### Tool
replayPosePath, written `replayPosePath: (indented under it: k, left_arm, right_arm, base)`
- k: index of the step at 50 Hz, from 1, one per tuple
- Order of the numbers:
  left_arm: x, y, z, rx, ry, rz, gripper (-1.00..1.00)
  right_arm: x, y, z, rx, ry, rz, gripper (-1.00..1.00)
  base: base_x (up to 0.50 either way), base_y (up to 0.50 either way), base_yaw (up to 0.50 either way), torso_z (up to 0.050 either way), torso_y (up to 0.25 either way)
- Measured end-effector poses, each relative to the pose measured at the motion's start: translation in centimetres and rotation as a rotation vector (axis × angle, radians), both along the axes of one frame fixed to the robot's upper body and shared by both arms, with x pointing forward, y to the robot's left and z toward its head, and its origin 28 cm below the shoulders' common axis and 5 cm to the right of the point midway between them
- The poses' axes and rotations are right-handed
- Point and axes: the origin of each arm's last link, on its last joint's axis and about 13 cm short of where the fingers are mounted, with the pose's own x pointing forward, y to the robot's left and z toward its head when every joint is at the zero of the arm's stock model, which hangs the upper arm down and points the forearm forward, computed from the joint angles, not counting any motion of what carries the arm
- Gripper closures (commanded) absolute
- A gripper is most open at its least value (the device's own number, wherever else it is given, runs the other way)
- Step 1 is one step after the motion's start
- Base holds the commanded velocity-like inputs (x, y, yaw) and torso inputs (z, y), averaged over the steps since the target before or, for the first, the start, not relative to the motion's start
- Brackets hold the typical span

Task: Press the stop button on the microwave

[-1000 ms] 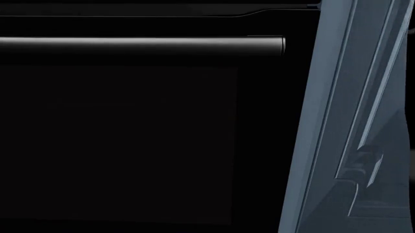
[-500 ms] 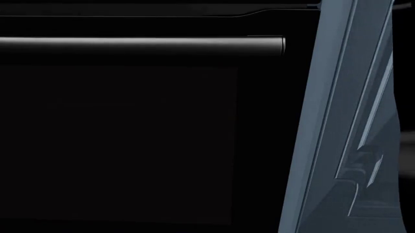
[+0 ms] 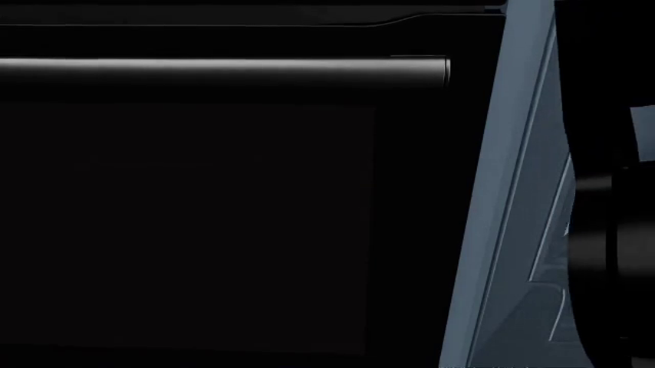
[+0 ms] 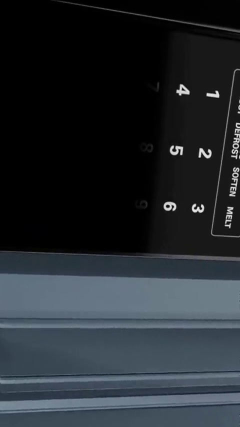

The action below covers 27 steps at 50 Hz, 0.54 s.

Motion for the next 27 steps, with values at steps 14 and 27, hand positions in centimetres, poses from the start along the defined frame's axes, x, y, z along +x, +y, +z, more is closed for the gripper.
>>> replayPosePath:
  k: [14, 27]
  left_arm:
    - [0.0, 0.0, 0.0, 0.000, 0.000, 0.000, -1.00]
    - [0.0, 0.0, 0.0, 0.000, 0.000, 0.000, -1.00]
  right_arm:
    - [0.1, 1.5, 0.5, -0.069, 0.019, -0.127, 1.00]
    - [0.2, 1.9, 0.5, -0.118, 0.025, -0.179, 1.00]
  base:
    - [0.03, 0.00, 0.01, 0.007, 0.000]
    - [0.03, 0.00, 0.01, 0.009, 0.000]
